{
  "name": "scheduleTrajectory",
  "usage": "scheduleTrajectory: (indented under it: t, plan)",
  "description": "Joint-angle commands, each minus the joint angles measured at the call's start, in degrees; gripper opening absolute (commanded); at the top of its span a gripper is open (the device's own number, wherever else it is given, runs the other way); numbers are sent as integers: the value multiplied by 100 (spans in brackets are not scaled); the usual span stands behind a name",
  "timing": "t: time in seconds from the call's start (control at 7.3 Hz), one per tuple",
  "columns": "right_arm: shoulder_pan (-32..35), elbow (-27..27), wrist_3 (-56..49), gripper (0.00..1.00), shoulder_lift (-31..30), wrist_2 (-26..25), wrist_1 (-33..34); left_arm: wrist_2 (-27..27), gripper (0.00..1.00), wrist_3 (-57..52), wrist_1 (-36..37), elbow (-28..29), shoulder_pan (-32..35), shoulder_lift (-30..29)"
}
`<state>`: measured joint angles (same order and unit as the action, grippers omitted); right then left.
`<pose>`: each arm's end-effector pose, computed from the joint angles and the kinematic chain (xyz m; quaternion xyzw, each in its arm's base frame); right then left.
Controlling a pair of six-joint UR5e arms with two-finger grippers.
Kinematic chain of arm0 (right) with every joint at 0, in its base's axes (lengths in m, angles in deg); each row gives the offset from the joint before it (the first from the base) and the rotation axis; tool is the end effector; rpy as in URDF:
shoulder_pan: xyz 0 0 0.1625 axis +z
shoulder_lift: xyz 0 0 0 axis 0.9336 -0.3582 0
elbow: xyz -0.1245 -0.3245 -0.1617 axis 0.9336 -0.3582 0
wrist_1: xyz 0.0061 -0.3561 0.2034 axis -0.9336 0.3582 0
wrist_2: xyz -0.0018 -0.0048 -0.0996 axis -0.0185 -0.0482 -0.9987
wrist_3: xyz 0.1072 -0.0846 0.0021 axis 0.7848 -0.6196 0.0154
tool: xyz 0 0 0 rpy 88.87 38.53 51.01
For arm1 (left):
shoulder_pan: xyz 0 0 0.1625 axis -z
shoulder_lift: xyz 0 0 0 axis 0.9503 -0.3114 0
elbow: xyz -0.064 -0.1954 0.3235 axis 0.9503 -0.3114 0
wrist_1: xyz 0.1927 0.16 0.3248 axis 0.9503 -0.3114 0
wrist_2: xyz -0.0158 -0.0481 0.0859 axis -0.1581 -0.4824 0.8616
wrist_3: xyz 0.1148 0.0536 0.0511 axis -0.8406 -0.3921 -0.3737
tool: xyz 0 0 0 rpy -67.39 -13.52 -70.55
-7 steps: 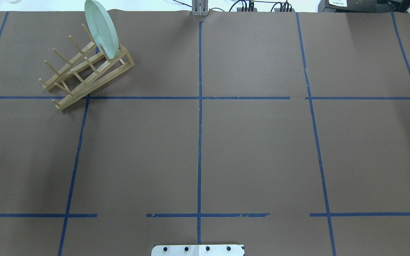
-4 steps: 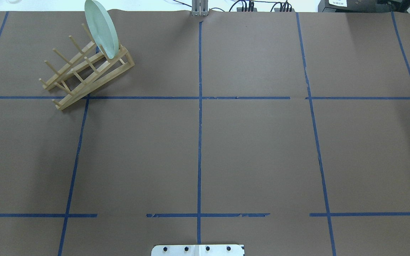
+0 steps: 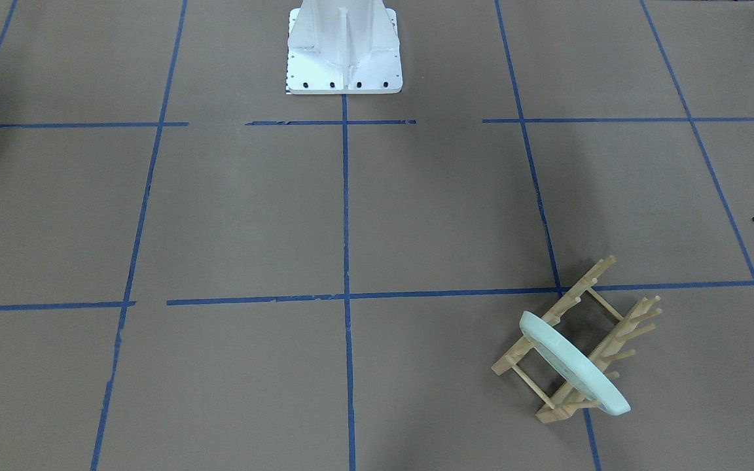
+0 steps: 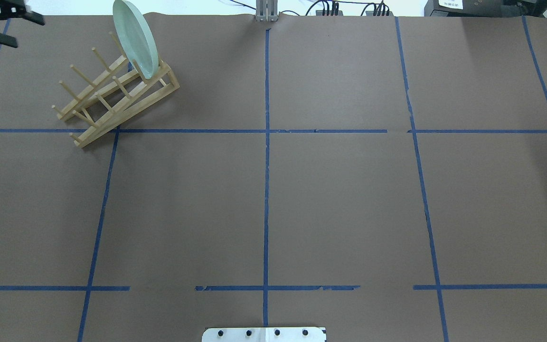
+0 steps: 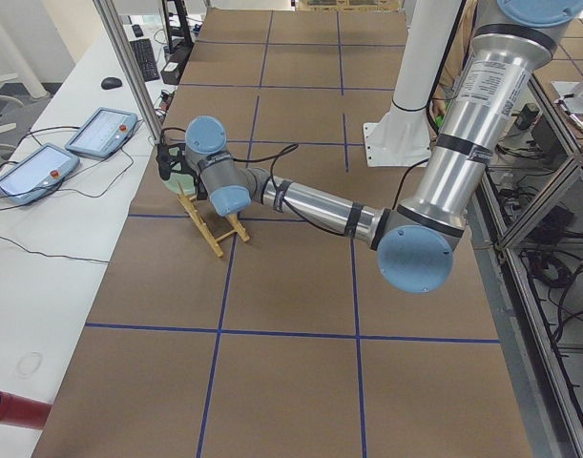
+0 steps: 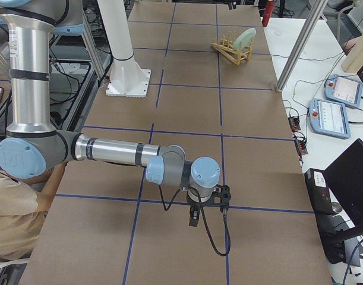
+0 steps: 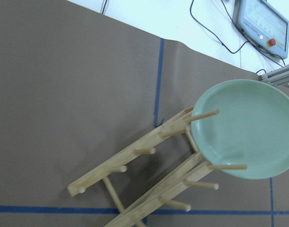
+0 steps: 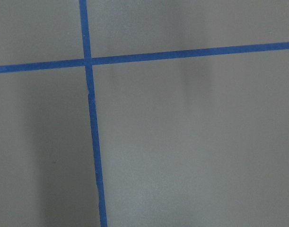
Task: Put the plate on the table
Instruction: 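Reach the left gripper to the top rim of the pale green plate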
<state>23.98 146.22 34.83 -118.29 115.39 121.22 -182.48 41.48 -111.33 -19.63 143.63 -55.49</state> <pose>0.0642 -0.4502 0.6808 -0.0385 -0.3651 0.0369 0.9294 0.1677 -0.6262 0.3420 0.0973 0.5887 -0.2041 0.7761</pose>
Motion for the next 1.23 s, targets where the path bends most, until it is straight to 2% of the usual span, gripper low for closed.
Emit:
scheduleTrajectory:
  t: [0.0,0.14,0.27,0.41,0.55,0.96,1.1]
  plan:
    - [0,0,0,100,0,0,0,586,100,1792,-502,434,-314,-682]
    - [0,0,0,100,0,0,0,595,100,2303,-1192,949,-322,-901]
    - [0,0,0,100,0,0,0,978,100,2639,-1817,1372,-427,-1077]
    - [0,0,0,100,-9,0,0,1539,100,2668,-2015,1437,-698,-1096]
    - [0,0,0,100,0,0,0,1579,100,2669,-2182,1525,-718,-1105]
    - [0,0,0,100,0,0,0,1868,79,3090,-2921,1964,-945,-1149]
    - [0,0,0,100,-9,0,0,1904,77,3099,-2931,1974,-981,-1193]
